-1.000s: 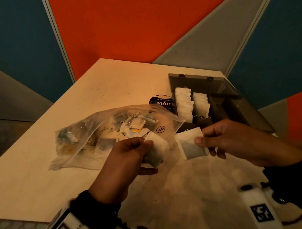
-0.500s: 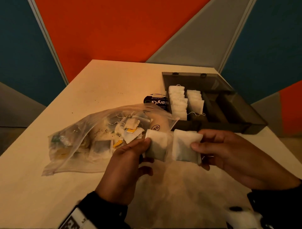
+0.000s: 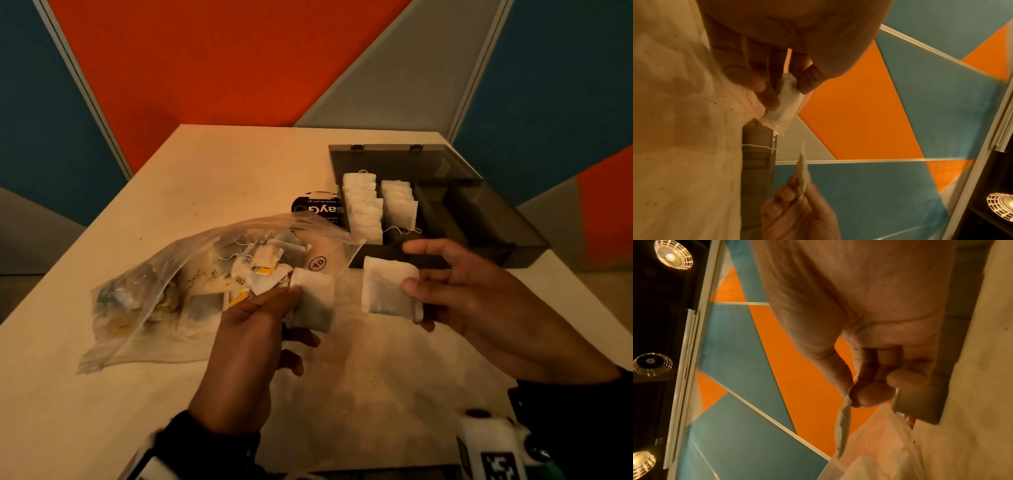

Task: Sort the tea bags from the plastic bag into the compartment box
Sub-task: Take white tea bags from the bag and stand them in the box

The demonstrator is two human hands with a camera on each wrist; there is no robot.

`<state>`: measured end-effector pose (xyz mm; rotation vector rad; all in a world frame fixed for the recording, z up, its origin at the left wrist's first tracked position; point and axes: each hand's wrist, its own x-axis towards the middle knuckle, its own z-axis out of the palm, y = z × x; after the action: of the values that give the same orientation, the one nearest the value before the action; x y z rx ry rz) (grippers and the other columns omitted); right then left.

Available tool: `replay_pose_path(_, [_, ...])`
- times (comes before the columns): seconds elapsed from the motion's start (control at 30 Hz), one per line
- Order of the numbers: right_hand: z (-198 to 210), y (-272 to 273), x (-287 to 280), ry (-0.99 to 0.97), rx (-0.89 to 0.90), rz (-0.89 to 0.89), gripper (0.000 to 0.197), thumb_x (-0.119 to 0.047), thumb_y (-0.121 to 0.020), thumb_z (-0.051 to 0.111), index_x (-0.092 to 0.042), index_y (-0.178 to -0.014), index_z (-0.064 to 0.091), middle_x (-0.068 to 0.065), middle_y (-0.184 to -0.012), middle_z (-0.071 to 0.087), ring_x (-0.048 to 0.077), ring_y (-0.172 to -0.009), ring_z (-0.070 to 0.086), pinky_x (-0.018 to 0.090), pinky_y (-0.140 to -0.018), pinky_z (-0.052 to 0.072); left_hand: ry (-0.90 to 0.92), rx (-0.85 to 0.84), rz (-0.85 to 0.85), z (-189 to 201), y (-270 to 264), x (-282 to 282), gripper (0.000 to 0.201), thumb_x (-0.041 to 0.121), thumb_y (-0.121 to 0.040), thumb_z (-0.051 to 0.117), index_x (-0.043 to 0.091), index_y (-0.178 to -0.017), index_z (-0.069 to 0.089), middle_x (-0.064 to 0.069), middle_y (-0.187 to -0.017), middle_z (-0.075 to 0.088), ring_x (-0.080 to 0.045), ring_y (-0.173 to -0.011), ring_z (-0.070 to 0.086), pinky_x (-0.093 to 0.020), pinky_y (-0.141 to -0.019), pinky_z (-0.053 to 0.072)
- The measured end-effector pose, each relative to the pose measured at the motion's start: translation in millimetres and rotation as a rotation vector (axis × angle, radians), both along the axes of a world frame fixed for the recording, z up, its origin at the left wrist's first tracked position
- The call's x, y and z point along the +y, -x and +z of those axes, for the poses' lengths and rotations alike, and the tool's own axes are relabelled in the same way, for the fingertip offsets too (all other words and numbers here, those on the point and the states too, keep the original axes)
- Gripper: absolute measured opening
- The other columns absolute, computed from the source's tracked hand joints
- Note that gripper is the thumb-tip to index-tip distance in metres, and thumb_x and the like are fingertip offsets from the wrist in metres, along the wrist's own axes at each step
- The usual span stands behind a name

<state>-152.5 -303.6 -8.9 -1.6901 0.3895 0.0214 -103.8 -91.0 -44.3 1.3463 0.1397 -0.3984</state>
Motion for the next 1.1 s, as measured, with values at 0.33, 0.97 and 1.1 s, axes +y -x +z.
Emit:
replay_pose_path(0.33, [0, -14, 26, 0.162, -0.068, 0.100, 0.025, -0.014, -0.081, 0.072, -0.021, -0.101, 0.060, -0.003, -0.084, 0.074, 0.016, -0.071, 0.070, 0.026, -0.056, 0.053, 0.082, 0.018, -0.113, 3, 12, -11, 0.022, 0.021, -0.094, 0.055, 0.007, -0.098, 0.071, -0.016, -0.085, 0.075, -0.028, -0.066, 0.071, -0.028, -0.043, 0.046])
replay_pose_path(0.97, [-4, -15, 40, 0.262, 0.011, 0.175, 0.008, -0.029, -0.082, 0.072, -0.022, -0.081, 0.075, -0.015, -0.063, 0.068, -0.009, -0.054, 0.058, 0.003, -0.045, 0.039, -0.074, -0.199, -0.304, -3, 11, -5, 0.012, 0.014, -0.087, 0.066, 0.010, -0.087, 0.077, -0.005, -0.080, 0.077, -0.018, -0.072, 0.074, -0.029, -0.056, 0.060])
replay_pose_path(1.1, [1, -22, 36, 0.197, -0.005, 0.124, 0.007, -0.025, -0.084, 0.071, -0.022, -0.082, 0.077, -0.013, -0.066, 0.069, -0.005, -0.060, 0.058, 0.010, -0.053, 0.043, -0.084, -0.200, -0.326, -3, 13, -6, 0.012, 0.013, -0.087, 0.065, 0.014, -0.086, 0.078, -0.004, -0.082, 0.077, -0.020, -0.076, 0.074, -0.029, -0.057, 0.060])
